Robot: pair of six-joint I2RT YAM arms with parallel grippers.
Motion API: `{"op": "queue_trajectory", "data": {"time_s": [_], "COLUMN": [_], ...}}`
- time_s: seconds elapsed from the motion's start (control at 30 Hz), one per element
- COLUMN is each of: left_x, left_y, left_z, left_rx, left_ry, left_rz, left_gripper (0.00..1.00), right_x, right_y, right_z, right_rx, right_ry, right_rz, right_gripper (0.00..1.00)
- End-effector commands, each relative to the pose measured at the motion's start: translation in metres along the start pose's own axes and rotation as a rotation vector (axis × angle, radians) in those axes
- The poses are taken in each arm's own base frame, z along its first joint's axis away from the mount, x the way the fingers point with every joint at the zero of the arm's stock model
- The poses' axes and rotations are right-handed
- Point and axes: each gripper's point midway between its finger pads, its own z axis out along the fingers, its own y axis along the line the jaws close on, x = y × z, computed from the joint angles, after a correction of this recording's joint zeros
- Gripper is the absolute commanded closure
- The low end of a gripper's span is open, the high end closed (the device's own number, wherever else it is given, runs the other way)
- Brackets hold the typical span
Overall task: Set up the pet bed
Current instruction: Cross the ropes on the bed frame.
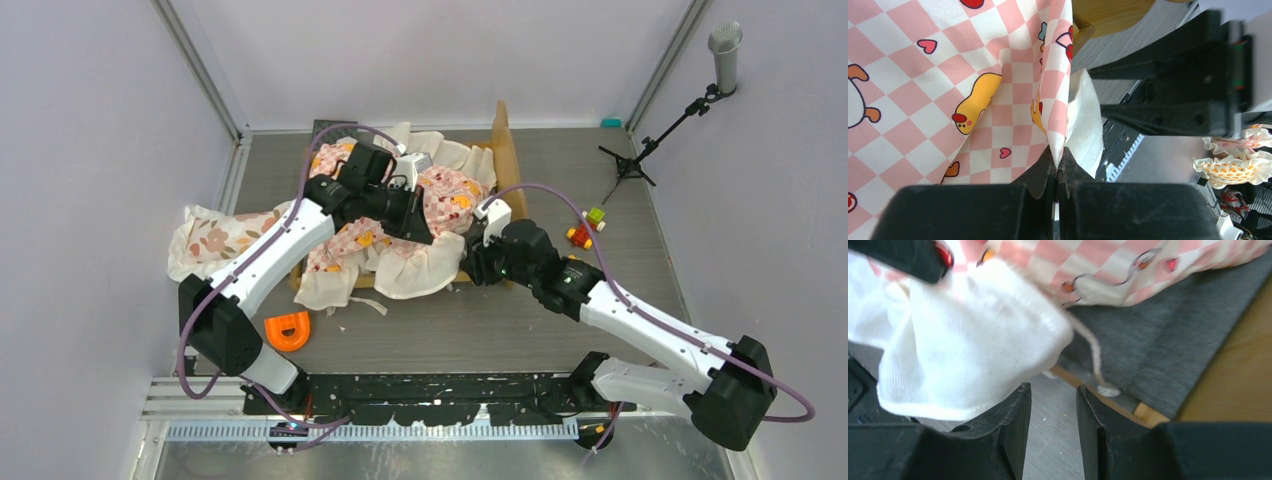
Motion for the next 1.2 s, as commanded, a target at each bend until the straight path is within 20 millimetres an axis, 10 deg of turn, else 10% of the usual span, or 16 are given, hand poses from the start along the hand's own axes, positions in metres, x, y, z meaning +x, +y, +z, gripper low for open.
{"op": "queue_trajectory", "data": {"time_s": [0.0,0.33,0.87,1.17], "left_x": [-0.019,-0.024,-0.022,-0.02], "left_y": [-0.011,-0.008,-0.005,-0.003], "left_z": [-0.006,-0.008,-0.007,-0.005], "left_rx": [0.016,-0.006,-0.009,-0.008], "left_ry": [-0.056,-0.065,-0.059,-0.055], "left_rz": [0.036,0.041,0.032,0.026], "left_gripper": [1.0,1.0,1.0,1.0], "right_x": [0.015,0.008,0.0,0.009], "right_y": [0.026,0.053,0.043,0.052], "right_z": [0.01,0.036,0.072,0.082], "right_rx": [-0.134,-0.186,-0.084,-0.126], "right_ry": [0.02,-0.075,-0.134,-0.1], "right_rz": [-0.051,-0.13,-0.137,-0.106], "right_gripper": [0.56,0.49,0.43,0.56]}}
